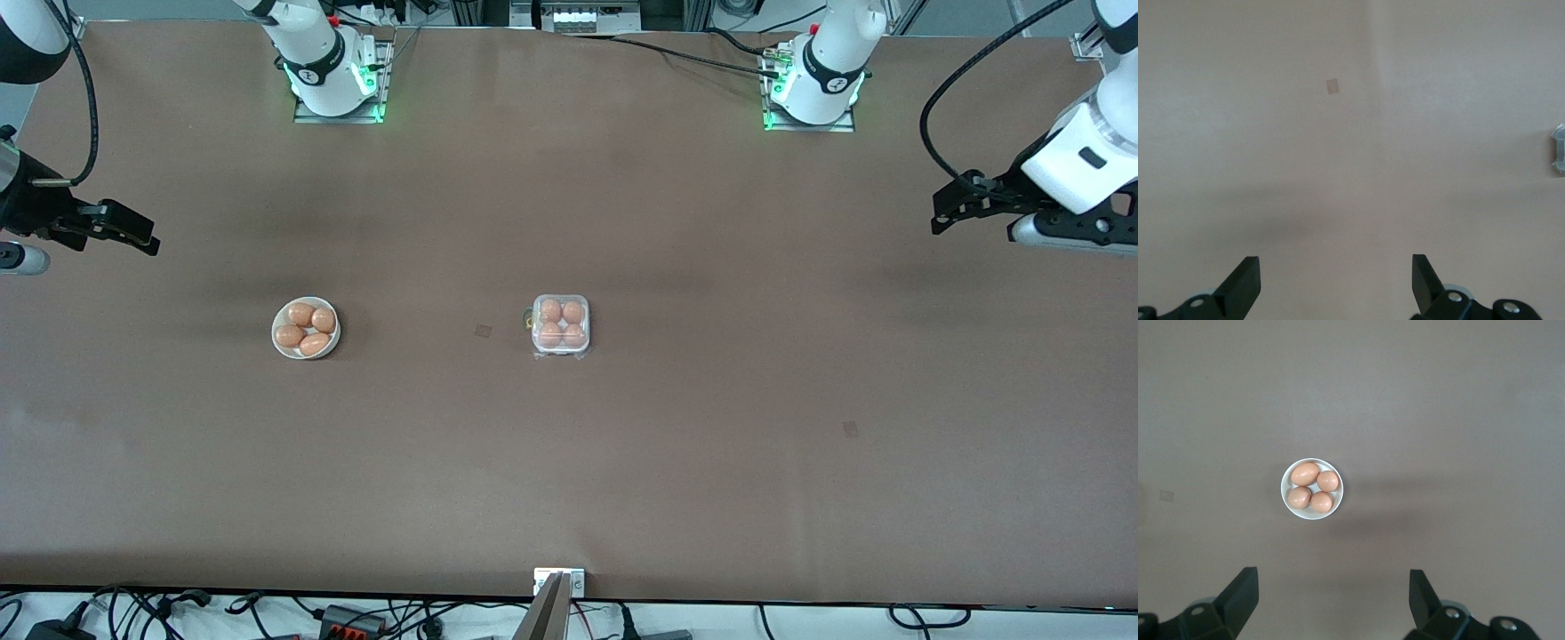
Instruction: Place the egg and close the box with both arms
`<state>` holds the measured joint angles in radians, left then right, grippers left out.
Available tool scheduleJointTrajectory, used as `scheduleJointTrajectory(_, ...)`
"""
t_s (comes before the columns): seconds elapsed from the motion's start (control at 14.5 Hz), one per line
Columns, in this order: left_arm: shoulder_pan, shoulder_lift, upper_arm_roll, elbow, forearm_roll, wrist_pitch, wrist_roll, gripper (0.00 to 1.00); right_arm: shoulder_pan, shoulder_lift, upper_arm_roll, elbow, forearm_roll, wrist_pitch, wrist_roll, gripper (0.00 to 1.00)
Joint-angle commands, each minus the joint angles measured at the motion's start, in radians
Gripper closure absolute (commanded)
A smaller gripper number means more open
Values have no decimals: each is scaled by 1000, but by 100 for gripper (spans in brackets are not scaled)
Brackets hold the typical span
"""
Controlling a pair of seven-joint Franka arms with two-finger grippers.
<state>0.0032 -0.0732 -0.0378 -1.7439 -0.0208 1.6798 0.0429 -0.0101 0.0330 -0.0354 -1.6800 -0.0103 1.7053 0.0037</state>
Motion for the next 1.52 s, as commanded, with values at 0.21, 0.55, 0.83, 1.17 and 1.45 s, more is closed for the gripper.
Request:
scheduleJointTrajectory(0.21,11,-36,-19,0,-7,-68,-8,0,-1,-2,12,17,-8,-9,-8,0)
scheduleJointTrajectory(0.55,11,-20,-22,26,2,-68,-20,0,2,-4,9,17,-17,-10,-5,0)
scheduleJointTrajectory(0.83,3,12,-25,66,1,-72,-18,0,2,-13,6,11,-16,-44,9,0)
scheduleJointTrajectory(1.17,8,24,-25,69,12,-74,-20,0,1,-13,5,10,-14,-44,-8,0)
scheduleJointTrajectory(1.45,4,23,-27,69,15,-87,-20,0,1,-13,5,10,-14,-58,-10,0)
